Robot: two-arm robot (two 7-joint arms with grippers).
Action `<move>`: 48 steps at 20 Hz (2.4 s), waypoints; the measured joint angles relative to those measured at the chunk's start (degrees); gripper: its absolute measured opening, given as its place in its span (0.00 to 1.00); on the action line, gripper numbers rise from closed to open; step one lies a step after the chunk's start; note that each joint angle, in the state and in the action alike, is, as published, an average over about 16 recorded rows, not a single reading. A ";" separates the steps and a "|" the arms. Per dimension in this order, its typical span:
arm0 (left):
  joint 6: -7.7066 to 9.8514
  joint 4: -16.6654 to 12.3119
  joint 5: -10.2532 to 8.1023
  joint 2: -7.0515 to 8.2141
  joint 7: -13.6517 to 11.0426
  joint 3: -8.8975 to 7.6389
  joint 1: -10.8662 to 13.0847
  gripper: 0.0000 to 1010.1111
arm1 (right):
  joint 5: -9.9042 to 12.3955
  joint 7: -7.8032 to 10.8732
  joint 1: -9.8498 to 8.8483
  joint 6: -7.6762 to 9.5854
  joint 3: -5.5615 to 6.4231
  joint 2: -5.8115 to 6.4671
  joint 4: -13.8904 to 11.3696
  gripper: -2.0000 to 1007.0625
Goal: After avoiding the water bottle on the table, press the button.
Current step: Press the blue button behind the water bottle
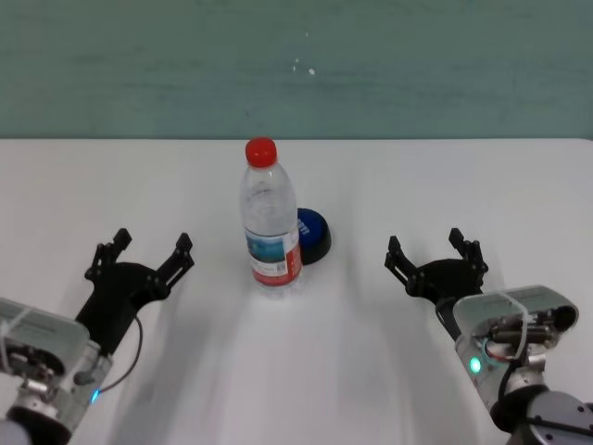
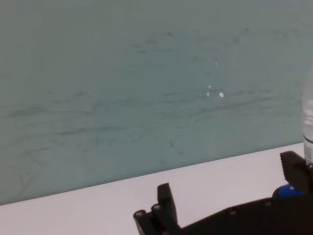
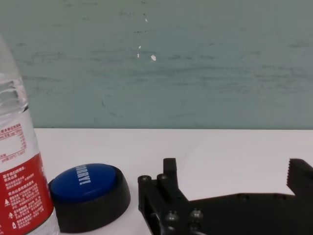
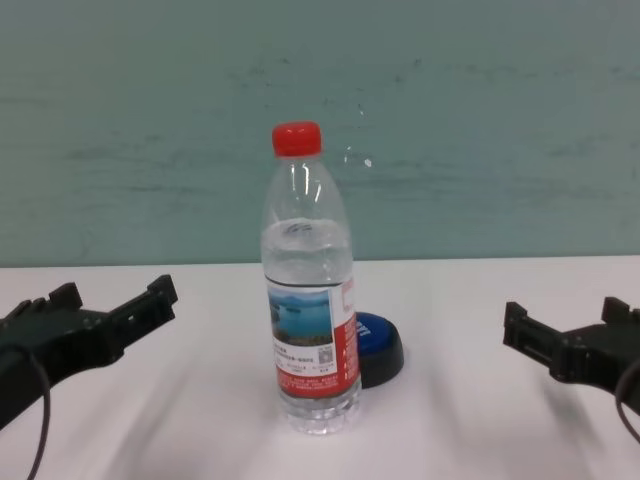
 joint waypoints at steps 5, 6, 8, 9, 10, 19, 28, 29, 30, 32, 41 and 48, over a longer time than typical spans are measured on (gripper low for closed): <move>0.17 0.87 0.34 -0.46 0.12 0.32 -1.08 1.00 | 0.00 0.00 0.00 0.00 0.00 0.00 0.00 1.00; 0.19 1.07 0.41 -0.55 0.13 0.41 -1.31 1.00 | 0.00 0.00 0.00 0.00 0.00 0.00 0.00 1.00; 0.21 1.51 0.57 -0.71 0.15 0.60 -1.79 1.00 | 0.00 0.00 0.00 0.00 0.00 0.00 0.00 1.00; 0.22 1.73 0.65 -0.79 0.16 0.71 -2.02 1.00 | 0.00 0.00 0.00 0.00 0.00 0.00 0.00 1.00; 0.25 1.93 0.72 -0.86 0.16 0.82 -2.24 1.00 | 0.00 0.00 0.00 0.00 0.00 0.00 0.00 1.00; 0.30 3.95 1.53 -1.42 0.29 1.79 -4.30 1.00 | 0.00 0.00 0.00 0.00 0.00 0.00 0.00 1.00; 0.18 6.33 2.54 -2.25 0.89 2.52 -6.65 1.00 | 0.00 0.00 0.00 0.00 0.00 0.00 0.00 1.00; 0.13 6.61 2.65 -2.36 0.97 2.58 -6.92 1.00 | 0.00 0.00 0.00 0.00 0.00 0.00 0.00 1.00; 0.10 6.86 2.75 -2.46 1.03 2.63 -7.16 1.00 | 0.00 0.00 0.00 0.00 0.00 0.00 0.00 1.00; 0.04 7.33 2.91 -2.64 1.13 2.70 -7.62 1.00 | 0.00 0.00 0.00 0.00 0.00 0.00 0.00 1.00; -0.82 9.67 3.79 -3.44 1.66 2.90 -9.77 1.00 | 0.00 0.00 0.00 0.00 0.00 -0.01 0.00 1.00; -1.84 12.11 4.55 -4.04 1.95 3.03 -12.06 1.00 | 0.00 0.00 0.00 0.00 0.00 0.00 0.00 1.00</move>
